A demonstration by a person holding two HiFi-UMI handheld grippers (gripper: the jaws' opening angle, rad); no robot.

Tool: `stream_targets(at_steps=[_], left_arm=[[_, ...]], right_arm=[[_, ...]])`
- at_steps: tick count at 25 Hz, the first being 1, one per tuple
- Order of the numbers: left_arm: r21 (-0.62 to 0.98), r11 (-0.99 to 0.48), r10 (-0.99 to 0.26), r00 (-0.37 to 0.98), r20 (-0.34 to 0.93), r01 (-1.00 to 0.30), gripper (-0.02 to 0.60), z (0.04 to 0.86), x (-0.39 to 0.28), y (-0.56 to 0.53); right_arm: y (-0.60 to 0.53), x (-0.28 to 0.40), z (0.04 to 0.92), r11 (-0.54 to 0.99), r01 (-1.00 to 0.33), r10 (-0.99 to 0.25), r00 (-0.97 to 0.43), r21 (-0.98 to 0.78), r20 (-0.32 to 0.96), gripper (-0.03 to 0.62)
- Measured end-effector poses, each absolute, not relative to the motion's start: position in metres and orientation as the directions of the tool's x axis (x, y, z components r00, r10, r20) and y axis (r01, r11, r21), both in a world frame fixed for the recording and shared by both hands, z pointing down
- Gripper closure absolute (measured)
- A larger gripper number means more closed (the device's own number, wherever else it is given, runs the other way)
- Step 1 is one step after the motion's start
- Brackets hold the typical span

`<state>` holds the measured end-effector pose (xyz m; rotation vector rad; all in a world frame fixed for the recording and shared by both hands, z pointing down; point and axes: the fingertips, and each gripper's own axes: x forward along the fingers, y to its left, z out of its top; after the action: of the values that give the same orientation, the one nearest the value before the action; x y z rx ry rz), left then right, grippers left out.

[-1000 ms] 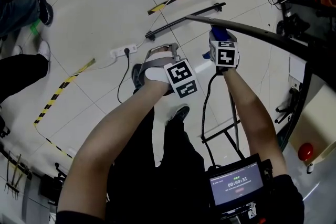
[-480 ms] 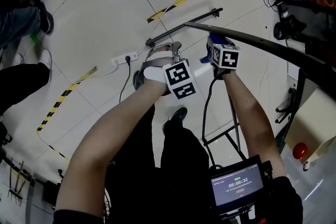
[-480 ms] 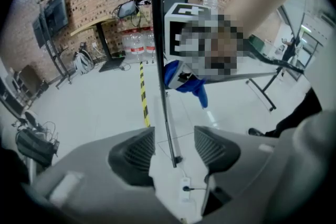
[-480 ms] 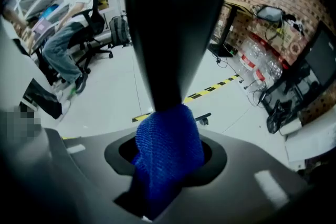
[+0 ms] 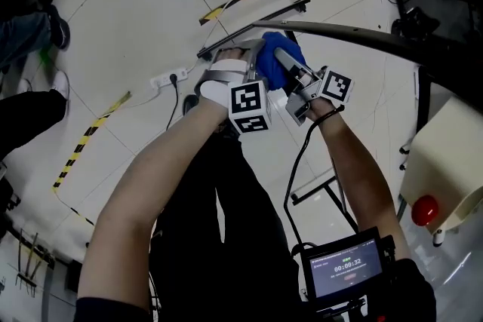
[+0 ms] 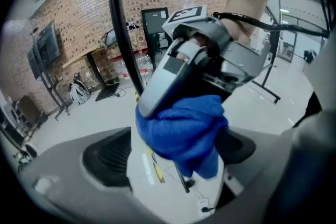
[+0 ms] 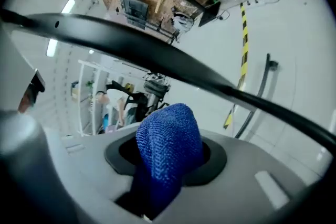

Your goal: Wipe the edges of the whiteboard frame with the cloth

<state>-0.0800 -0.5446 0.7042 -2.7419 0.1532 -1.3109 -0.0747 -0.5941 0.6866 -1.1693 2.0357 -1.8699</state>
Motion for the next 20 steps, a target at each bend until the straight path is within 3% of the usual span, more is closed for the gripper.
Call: stream_targets(at_steps=[3, 5, 8, 10, 15, 20], left_arm=[[-0.188, -0.975, -0.08, 0.6, 0.796, 0.118, 0.063, 0.699, -0.068, -0.532], [-0.232, -0.948, -0.065, 0.584, 0.809, 0.216, 0.151, 0.697, -0.067, -0.527], [-0.284, -0.938, -0.12, 0.579, 0.806, 0.2, 0.344, 0.694, -0.075, -0.544], [-0.287, -0.948, -0.164, 0.557, 0.814, 0.14, 0.384, 0.699, -0.081, -0.563], [-0.305, -0.952, -0.267, 0.472, 0.84, 0.003, 0.383, 0.733, -0.101, -0.638], [-0.322, -0.931, -0.22, 0.44, 0.87, 0.171, 0.374, 0.772, -0.084, -0.667]], right_arm=[[-0.575, -0.113, 0.664, 0.042, -0.368, -0.478, -0.824, -0.929, 0.304, 0.425], [-0.566, -0.119, 0.658, 0.118, -0.411, -0.411, -0.849, -0.904, 0.332, 0.389], [-0.569, -0.112, 0.65, 0.139, -0.423, -0.44, -0.836, -0.895, 0.327, 0.289], [-0.575, -0.1, 0.648, 0.12, -0.464, -0.511, -0.787, -0.877, 0.347, 0.283], [-0.582, -0.081, 0.678, 0.1, -0.667, -0.573, -0.645, -0.738, 0.506, 0.292], [-0.567, -0.073, 0.716, 0.063, -0.773, -0.549, -0.555, -0.632, 0.625, 0.358]])
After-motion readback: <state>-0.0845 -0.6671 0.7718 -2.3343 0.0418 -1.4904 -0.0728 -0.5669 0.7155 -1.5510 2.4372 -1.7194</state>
